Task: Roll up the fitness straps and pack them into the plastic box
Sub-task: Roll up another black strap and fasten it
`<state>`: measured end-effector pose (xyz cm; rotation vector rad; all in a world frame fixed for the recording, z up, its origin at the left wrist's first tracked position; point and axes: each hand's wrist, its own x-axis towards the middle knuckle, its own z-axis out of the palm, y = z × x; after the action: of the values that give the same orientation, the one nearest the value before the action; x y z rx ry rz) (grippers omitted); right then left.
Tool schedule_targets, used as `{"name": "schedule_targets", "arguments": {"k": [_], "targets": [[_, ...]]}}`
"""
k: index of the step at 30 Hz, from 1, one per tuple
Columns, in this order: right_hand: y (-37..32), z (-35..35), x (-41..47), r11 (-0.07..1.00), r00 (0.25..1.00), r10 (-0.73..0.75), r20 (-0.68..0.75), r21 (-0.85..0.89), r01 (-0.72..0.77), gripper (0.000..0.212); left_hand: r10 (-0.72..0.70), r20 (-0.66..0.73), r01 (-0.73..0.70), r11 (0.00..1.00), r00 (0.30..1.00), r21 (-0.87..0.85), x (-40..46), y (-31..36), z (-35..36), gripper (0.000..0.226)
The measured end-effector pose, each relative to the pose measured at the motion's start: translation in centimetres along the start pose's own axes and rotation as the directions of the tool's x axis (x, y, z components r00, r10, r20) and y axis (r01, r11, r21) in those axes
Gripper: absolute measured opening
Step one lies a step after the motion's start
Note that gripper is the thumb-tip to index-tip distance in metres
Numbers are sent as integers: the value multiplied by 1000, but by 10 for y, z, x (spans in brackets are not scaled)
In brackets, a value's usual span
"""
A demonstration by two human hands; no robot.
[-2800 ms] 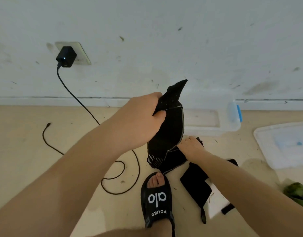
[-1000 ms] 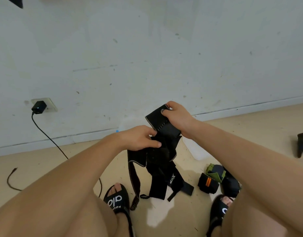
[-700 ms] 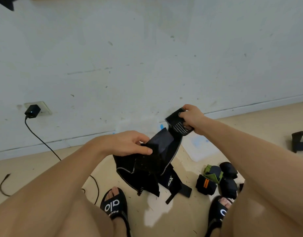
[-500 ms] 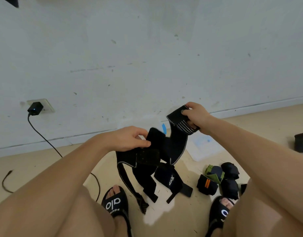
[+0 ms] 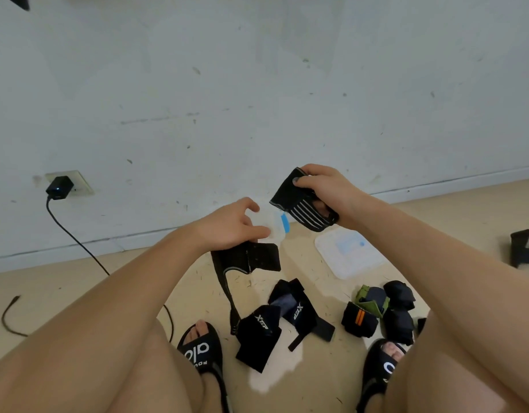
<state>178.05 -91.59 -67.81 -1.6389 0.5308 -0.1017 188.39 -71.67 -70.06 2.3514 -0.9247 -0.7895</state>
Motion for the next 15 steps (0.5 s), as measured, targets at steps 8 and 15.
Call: {"name": "schedule_targets", "arguments": {"k": [8, 15], "targets": [[-11, -5, -6, 966, 989, 41, 144, 248, -76, 18, 58, -81, -62, 997, 995, -43, 5, 5, 4, 29], [-7, -19, -1, 910, 992, 8, 128, 411, -60, 19, 29, -33, -28, 999, 999, 21, 6, -1, -1, 23]]}}
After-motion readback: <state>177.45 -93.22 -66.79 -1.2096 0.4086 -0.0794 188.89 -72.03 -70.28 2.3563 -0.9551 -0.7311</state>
